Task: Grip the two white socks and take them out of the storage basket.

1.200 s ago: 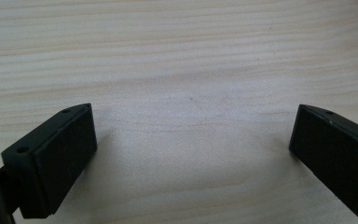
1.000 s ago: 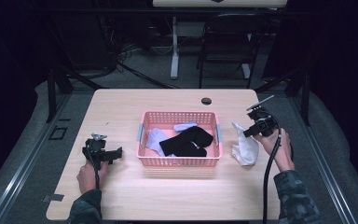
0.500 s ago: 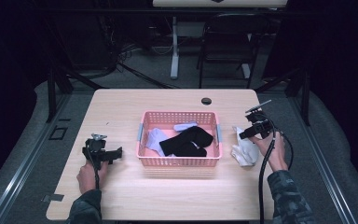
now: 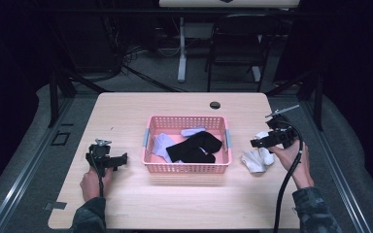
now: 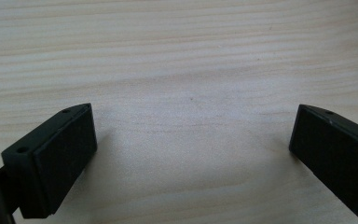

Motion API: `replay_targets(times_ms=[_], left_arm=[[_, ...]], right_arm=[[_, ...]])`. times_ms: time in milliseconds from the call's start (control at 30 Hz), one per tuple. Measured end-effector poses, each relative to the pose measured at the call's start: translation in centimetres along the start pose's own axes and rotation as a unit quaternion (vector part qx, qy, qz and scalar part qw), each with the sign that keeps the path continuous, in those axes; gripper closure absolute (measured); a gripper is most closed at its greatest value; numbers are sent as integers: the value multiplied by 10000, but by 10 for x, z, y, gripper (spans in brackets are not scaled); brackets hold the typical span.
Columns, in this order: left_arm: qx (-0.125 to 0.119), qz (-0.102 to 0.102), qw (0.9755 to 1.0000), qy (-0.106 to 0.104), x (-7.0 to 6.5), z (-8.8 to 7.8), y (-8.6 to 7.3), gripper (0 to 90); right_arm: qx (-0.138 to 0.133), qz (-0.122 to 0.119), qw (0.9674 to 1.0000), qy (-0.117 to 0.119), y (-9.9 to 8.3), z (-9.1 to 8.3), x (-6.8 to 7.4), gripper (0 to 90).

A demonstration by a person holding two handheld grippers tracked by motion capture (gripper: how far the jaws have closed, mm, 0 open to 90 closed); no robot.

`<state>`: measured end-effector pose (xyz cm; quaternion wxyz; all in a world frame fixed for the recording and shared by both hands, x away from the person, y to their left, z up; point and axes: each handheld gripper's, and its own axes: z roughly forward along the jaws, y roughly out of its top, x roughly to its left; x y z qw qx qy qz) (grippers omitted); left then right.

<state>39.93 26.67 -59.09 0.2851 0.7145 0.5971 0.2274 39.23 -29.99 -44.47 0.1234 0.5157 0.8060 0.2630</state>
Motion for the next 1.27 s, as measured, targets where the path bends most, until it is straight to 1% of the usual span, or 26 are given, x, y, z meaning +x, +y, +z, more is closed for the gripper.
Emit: replay_targets(times_ms=[33, 133, 200, 233, 300, 333, 367, 400, 433, 467, 500, 633, 800, 900, 1000, 1033, 1067, 1100, 1167, 1200, 1233, 1267], left_arm=[[0, 0, 10000, 0, 0, 0, 0, 7], [-1, 1, 10000, 2, 0, 0, 0, 7], [0, 2, 10000, 2, 0, 0, 0, 7], [-1, 2, 10000, 2, 0, 0, 0, 6], [0, 3, 10000, 3, 0, 0, 0, 7], [0, 2, 10000, 2, 0, 0, 0, 7], [0, 1, 10000, 3, 0, 0, 0, 6], [0, 2, 10000, 1, 0, 0, 0, 7], [-1, 1, 10000, 3, 0, 0, 0, 6], [-1, 1, 10000, 2, 0, 0, 0, 7], [0, 1, 10000, 2, 0, 0, 0, 6], [0, 0, 10000, 1, 0, 0, 0, 6], [0, 0, 10000, 1, 0, 0, 0, 6], [0, 0, 10000, 1, 0, 0, 0, 6], [0, 0, 10000, 1, 0, 0, 0, 7], [-1, 0, 10000, 1, 0, 0, 0, 6], [-1, 0, 10000, 1, 0, 0, 0, 7], [0, 0, 10000, 1, 0, 0, 0, 6], [-1, -1, 10000, 0, 0, 0, 0, 6], [-1, 0, 10000, 1, 0, 0, 0, 6], [1, 1, 10000, 0, 0, 0, 0, 6], [1, 0, 10000, 0, 0, 0, 0, 7]], right_arm=[[-50, -10, 10000, 37, -3, -3, 0, 137], [-101, -7, 9999, 26, -15, -10, 0, 92], [-102, -6, 9999, 4, -23, -13, 0, 58], [-85, -9, 10000, -50, -27, -15, 0, 50], [-132, 45, 9999, -15, -35, -17, 0, 28], [-80, 28, 9999, -68, -39, -18, -1, 18], [-85, 48, 9999, -36, -43, -18, -1, 13], [-57, 52, 10000, -58, -47, -18, -1, 11], [-71, 85, 9999, -29, -51, -18, -1, 8], [-42, 82, 9999, -71, -55, -18, -2, 5], [-36, 89, 9999, -47, -58, -18, -2, 5], [-47, 199, 9998, -67, -73, -16, -4, 5], [76, 211, 9997, -54, -90, -5, -2, 6], [222, 223, 9995, -11, -98, 2, 1, 2], [366, 226, 9991, -55, -103, 6, 0, 0], [371, 278, 9989, -49, -105, 7, 0, 0], [402, 262, 9988, -79, -106, 8, -2, 0], [381, 321, 9987, -58, -107, 8, -2, 0], [445, 323, 9984, -116, -110, 8, -5, 0], [418, 348, 9985, -112, -111, 9, -6, 0], [468, 347, 9982, -116, -113, 9, -7, 0], [451, 359, 9983, -132, -114, 10, -8, 0]])
